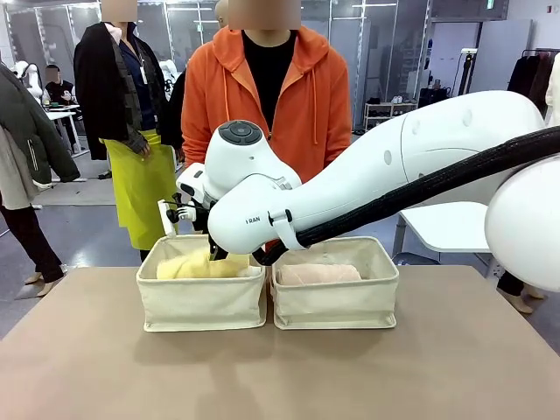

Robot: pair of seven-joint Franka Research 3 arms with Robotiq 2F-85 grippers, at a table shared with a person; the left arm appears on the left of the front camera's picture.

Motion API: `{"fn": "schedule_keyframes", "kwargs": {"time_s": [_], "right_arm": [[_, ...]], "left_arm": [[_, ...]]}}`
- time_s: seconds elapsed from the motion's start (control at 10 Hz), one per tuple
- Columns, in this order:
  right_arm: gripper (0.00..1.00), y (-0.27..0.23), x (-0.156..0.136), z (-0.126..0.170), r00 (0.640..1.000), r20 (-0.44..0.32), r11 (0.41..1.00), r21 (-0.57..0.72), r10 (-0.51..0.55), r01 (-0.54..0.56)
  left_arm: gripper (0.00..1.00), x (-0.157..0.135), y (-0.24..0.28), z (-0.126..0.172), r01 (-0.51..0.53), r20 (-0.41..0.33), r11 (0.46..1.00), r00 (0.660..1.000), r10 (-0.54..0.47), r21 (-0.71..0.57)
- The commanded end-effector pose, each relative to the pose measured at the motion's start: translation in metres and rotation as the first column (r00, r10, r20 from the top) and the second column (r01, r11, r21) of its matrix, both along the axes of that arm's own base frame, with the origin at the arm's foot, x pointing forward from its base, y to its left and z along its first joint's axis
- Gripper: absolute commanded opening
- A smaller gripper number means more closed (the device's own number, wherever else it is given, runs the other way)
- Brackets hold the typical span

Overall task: Divide the towels into two baskets.
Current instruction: Pick up one hotel-folded towel from the bottom of the table and place it in the Fabric basket indicated by the person.

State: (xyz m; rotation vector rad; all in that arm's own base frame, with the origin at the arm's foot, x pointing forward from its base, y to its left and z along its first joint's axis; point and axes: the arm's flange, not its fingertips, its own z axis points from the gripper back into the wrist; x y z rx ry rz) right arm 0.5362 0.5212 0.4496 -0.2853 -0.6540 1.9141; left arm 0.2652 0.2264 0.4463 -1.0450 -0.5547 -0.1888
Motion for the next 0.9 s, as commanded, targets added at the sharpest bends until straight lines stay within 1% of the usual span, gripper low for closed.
{"fn": "schedule_keyframes", "kwargs": {"time_s": [0.0,0.2,0.3,0.8], "right_arm": [[1.0,0.0032,-0.0061,0.0054,0.999,0.016,0.999,-0.01,-0.046,0.046],[1.0,-0.0017,-0.0072,0.0089,0.997,0.02,0.997,-0.002,-0.074,0.074],[1.0,0.0004,0.0006,0.0044,1.0,0.002,1.0,0.005,-0.007,0.007],[1.0,0.0004,0.0006,0.0044,1.0,0.002,1.0,0.005,-0.007,0.007]], "left_arm": [[0.93,-0.0034,-0.001,0.0049,-0.005,0.0,1.0,1.0,0.005,-0.019],[0.93,-0.0034,-0.001,0.0049,-0.005,0.0,1.0,1.0,0.005,-0.019],[0.93,-0.0034,-0.001,0.0049,-0.005,0.0,1.0,1.0,0.005,-0.019],[0.93,-0.0034,-0.001,0.0049,-0.005,0.0,1.0,1.0,0.005,-0.019]]}}
